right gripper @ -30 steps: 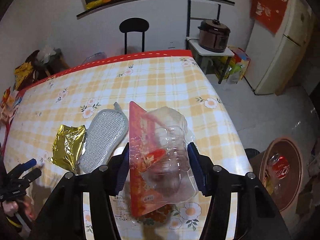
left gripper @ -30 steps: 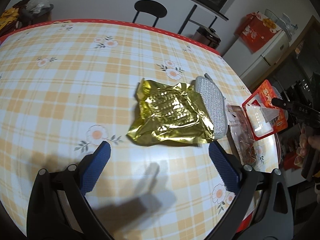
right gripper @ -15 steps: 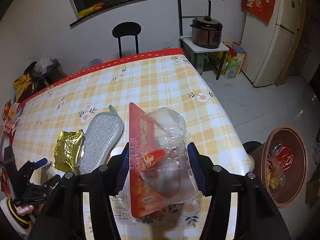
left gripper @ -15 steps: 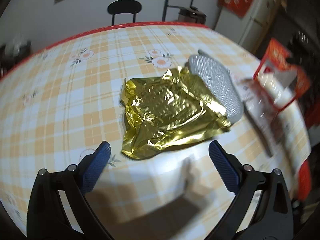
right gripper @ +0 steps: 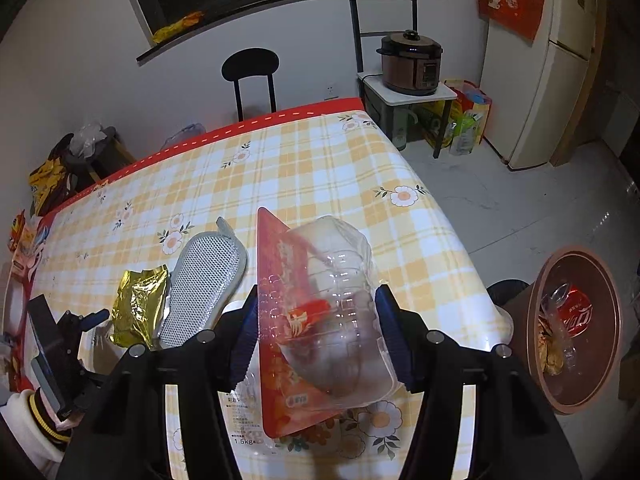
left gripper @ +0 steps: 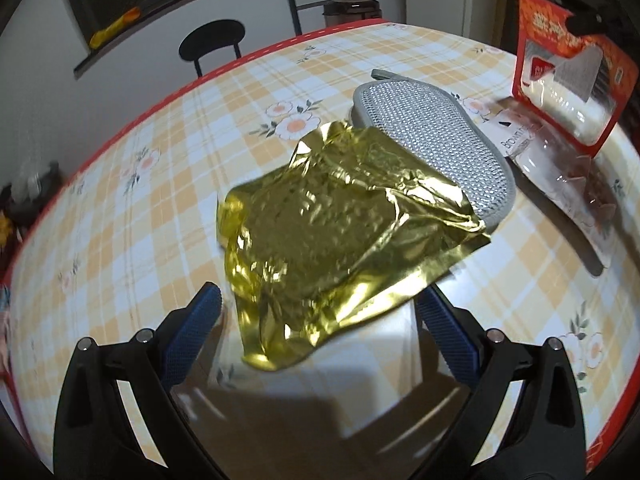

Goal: Collect trash
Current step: 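Close the left tool on the gold foil wrapper while the right tool holds the box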

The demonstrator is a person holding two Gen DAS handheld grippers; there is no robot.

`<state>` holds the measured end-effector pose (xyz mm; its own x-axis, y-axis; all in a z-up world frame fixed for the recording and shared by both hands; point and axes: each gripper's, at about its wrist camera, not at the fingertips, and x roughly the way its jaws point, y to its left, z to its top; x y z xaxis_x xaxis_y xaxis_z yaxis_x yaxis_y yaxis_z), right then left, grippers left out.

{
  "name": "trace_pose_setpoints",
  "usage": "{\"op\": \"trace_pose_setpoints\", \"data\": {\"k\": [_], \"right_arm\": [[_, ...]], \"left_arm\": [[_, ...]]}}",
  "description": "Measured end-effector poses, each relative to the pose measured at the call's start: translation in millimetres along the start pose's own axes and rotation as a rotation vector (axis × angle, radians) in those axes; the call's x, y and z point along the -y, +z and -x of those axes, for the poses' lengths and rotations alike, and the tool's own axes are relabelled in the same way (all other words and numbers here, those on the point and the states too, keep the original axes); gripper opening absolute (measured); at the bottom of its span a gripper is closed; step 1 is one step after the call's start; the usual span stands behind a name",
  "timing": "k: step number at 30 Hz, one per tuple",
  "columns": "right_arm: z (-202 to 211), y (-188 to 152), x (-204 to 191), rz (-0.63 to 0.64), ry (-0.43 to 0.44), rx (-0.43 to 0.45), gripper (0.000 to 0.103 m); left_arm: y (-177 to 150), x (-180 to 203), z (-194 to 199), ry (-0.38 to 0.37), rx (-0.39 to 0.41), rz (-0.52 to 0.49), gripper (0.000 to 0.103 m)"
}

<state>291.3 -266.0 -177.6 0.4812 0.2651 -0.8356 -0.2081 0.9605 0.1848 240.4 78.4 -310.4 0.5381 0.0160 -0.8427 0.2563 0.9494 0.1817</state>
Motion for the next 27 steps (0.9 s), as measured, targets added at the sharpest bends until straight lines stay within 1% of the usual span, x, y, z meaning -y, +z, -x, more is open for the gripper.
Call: {"op": "trace_pose_setpoints", "data": {"k": [3, 9, 11, 12, 13, 14, 15, 18, 19, 22, 24, 26, 27], "right_arm": [[-0.3, -0.7, 0.2, -0.002, 0.004, 0.001, 0.056], [-0.9, -1.2, 1.4, -0.010, 0.016, 0.003, 0.056], [-0.6, -1.9, 3.5, -0.011, 0.018, 0.005, 0.056], [-0.4, -2.0, 4.0, -0.012, 0.019, 0.005, 0.056], [-0.3, -2.6, 4.2, -0.013, 0.021, 0.005, 0.056], [-0.1, -3.0, 4.6, -0.014, 0.022, 0.006, 0.056], [0.2, -3.2, 5.1, -0.015, 0.023, 0.005, 0.056], [1.8, -3.5, 7.5, -0.018, 0.025, 0.005, 0.056], [2.5, -3.7, 8.2, -0.021, 0.026, 0.006, 0.056], [3.2, -3.9, 9.9, -0.027, 0.028, 0.004, 0.056], [3.4, -4.4, 10.5, -0.030, 0.030, 0.005, 0.056], [3.7, -4.5, 11.1, -0.032, 0.031, 0.005, 0.056], [4.0, -4.7, 10.6, -0.032, 0.031, 0.005, 0.056]], "left_arm": [[5.7, 4.5, -3.2, 0.013, 0.012, -0.055, 0.097], [17.1, 11.4, -7.6, 0.032, 0.038, -0.115, 0.097], [20.1, 12.5, -8.6, 0.020, 0.044, -0.122, 0.089], [21.3, 12.4, -8.9, 0.012, 0.045, -0.121, 0.078], [22.9, 12.6, -8.9, 0.008, 0.045, -0.121, 0.071], [23.8, 12.8, -7.7, 0.016, 0.052, -0.126, 0.067], [24.5, 11.8, -5.4, 0.013, 0.062, -0.126, 0.058], [27.3, 3.8, 4.4, -0.012, 0.101, -0.089, 0.043], [28.8, -1.5, 10.0, -0.022, 0.116, -0.066, 0.039], [31.4, -20.6, 23.9, -0.071, 0.148, 0.041, 0.033], [31.2, -37.5, 34.9, -0.112, 0.167, 0.140, 0.031], [29.9, -49.8, 43.1, -0.143, 0.183, 0.210, 0.029], [27.6, -57.6, 48.8, -0.166, 0.193, 0.261, 0.027]]}}
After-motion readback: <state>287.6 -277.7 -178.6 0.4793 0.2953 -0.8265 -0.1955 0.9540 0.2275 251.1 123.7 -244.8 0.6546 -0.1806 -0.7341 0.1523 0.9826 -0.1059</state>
